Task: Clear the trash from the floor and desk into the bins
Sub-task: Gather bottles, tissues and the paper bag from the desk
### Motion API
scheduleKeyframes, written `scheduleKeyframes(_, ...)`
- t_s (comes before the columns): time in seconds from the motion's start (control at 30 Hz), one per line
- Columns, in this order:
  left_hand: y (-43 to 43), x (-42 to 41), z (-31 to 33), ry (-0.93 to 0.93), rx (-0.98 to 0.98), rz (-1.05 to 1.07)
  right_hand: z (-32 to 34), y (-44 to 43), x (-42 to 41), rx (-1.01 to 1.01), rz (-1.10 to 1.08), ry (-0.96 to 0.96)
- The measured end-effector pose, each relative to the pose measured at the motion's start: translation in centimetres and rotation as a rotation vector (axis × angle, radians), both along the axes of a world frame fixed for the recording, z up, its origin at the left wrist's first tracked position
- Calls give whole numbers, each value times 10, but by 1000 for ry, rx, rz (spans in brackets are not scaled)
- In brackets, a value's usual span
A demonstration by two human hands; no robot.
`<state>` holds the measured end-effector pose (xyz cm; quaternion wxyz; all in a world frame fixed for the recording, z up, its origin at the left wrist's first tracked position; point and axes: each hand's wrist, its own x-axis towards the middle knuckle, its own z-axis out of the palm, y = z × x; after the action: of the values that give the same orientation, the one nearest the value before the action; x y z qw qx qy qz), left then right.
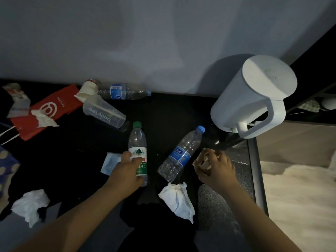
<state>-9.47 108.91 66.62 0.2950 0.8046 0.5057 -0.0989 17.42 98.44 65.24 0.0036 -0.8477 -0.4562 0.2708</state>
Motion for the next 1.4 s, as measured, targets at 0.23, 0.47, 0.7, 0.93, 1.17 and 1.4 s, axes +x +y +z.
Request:
scheduleKeyframes(0.23,-16,-10,-1,0,-13,-54,2,-16,-12,-50,-66,6)
scheduleKeyframes(0.47,-22,-17,0,9,-23,-40,7,-41,-67,353,76,146)
scheduleKeyframes(0.7,-24,-25,-5,-31,16,94,-22,-41,-97,11,168,191)
scheduleKeyframes(0.93,-6,-17,-17,-80,-37,332,-28,-40,-101,-141,194,191)
scheduleKeyframes(1.17,-14,-50,-22,-144,-152,351,-20,-34,-103,-66,207,179)
scheduleKeyframes(1.4,-22,-130,-13,-264,-96,549,-13,-1,-142,16,250,229)
